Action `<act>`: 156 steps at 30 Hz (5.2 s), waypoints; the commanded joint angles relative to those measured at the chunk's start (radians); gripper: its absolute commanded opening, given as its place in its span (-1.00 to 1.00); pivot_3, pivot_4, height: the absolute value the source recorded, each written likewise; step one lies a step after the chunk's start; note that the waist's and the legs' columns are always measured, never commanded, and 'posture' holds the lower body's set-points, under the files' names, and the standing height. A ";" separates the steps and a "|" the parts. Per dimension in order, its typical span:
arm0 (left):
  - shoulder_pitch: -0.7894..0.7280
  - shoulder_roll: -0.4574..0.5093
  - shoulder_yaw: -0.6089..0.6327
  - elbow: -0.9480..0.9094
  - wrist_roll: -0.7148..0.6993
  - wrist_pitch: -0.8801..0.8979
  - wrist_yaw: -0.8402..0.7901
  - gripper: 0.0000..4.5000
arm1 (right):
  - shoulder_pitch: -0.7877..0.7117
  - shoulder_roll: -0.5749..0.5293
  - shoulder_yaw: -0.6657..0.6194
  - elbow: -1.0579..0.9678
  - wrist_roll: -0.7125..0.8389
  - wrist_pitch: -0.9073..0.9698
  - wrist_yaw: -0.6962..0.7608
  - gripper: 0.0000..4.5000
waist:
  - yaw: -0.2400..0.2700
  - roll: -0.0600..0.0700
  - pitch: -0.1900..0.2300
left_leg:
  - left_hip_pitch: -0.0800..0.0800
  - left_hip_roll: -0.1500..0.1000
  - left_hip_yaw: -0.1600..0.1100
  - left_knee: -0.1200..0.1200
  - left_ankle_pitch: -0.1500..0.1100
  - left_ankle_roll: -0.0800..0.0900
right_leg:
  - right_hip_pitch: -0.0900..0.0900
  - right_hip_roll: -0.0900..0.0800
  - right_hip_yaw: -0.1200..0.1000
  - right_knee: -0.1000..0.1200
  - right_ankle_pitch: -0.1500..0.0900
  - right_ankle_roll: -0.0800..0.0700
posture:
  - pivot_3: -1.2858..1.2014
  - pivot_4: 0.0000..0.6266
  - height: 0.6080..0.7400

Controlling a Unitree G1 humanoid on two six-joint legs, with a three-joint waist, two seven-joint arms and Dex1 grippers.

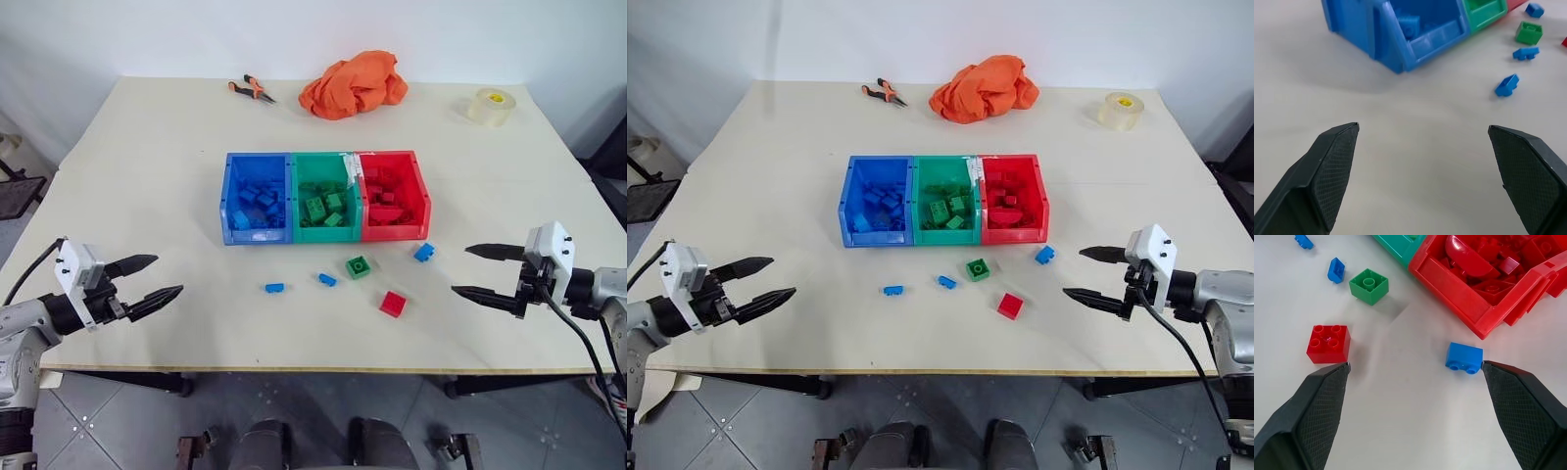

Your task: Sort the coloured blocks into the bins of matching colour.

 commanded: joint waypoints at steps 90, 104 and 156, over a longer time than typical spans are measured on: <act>0.046 -0.078 -0.061 -0.144 -0.089 -0.040 -0.139 1.00 | -0.784 0.368 0.236 0.660 -0.296 -0.087 -0.335 -0.19 | -0.032 0.000 0.000 | 0.000 0.001 -0.003 0.004 0.000 0.000 | 0.000 0.009 -0.011 0.006 0.000 -0.001 | 0.03 -0.52 1.00; -0.006 -0.075 -0.087 -0.089 -0.083 -0.053 -0.171 1.00 | -0.546 0.208 0.181 0.289 -0.194 -0.013 -0.091 1.00 | -0.019 0.001 0.000 | -0.001 0.000 -0.007 0.004 0.000 0.000 | 0.001 0.008 -0.009 0.007 0.000 -0.001 | 0.03 -0.52 1.00; 0.017 -0.070 -0.043 -0.097 -0.102 -0.048 -0.184 1.00 | -0.118 0.225 0.122 -0.064 -0.125 0.225 -0.317 -0.34 | -0.004 0.001 0.000 | 0.000 0.001 -0.004 0.005 0.000 0.000 | 0.003 0.008 -0.006 0.004 0.000 -0.001 | 0.03 -0.52 1.00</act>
